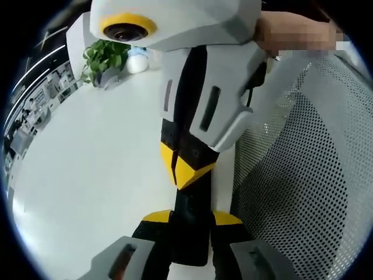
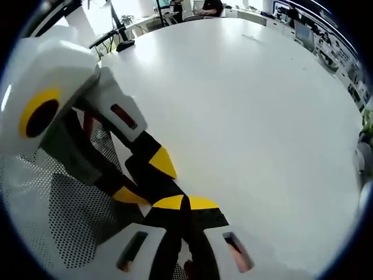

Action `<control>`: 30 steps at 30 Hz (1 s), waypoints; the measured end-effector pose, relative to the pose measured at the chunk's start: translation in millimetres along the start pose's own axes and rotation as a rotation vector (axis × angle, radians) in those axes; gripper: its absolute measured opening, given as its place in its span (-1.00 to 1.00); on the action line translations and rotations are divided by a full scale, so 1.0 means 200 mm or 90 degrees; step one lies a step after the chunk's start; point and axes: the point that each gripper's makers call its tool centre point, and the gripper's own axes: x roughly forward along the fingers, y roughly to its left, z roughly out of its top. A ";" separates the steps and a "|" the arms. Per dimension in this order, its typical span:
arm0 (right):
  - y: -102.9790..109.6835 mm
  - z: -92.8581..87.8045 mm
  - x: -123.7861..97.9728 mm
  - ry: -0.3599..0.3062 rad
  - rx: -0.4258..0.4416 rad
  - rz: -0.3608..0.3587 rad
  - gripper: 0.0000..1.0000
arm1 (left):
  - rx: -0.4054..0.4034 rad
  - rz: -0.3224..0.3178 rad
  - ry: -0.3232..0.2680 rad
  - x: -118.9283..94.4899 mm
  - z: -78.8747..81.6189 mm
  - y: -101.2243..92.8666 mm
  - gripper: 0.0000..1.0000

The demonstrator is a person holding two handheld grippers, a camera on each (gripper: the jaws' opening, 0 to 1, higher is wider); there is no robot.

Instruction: Press the specified remote control buttons in sequence, fully releasing each button before pressing the next.

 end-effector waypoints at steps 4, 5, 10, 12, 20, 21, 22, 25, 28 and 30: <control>0.00 0.00 0.00 -0.006 0.009 0.001 -1.00 | -0.001 0.000 0.000 0.00 0.00 0.00 -0.51; 0.00 0.00 0.00 -0.009 0.016 0.004 -1.00 | -0.001 0.000 0.000 0.00 0.00 0.00 -0.51; 0.00 0.00 0.00 -0.007 0.062 0.015 -1.00 | -0.001 0.000 -0.002 0.00 0.00 0.00 -0.51; 0.00 0.00 -0.01 -0.004 0.056 0.016 -1.00 | 0.000 0.000 -0.002 0.00 0.00 0.00 -0.51; 0.01 -0.03 -0.02 0.009 0.020 0.023 -1.00 | 0.000 0.000 -0.004 0.00 0.00 0.00 -0.51; 0.01 -0.03 -0.03 0.009 0.009 0.020 -1.00 | 0.000 0.000 -0.005 0.00 0.00 0.00 -0.51; 0.01 -0.03 -0.03 0.011 -0.001 0.020 -1.00 | -0.001 0.000 -0.005 0.00 0.00 0.00 -0.51; 0.02 -0.04 -0.03 0.011 -0.008 0.019 -1.00 | -0.001 0.001 -0.005 0.00 0.00 0.00 -0.51; 0.03 -0.04 -0.03 0.013 -0.013 0.023 -1.00 | -0.001 0.001 -0.006 0.00 0.00 0.00 -0.51; 0.05 -0.04 -0.03 0.013 -0.025 0.031 -1.00 | -0.001 0.001 -0.006 0.00 0.00 0.00 -0.51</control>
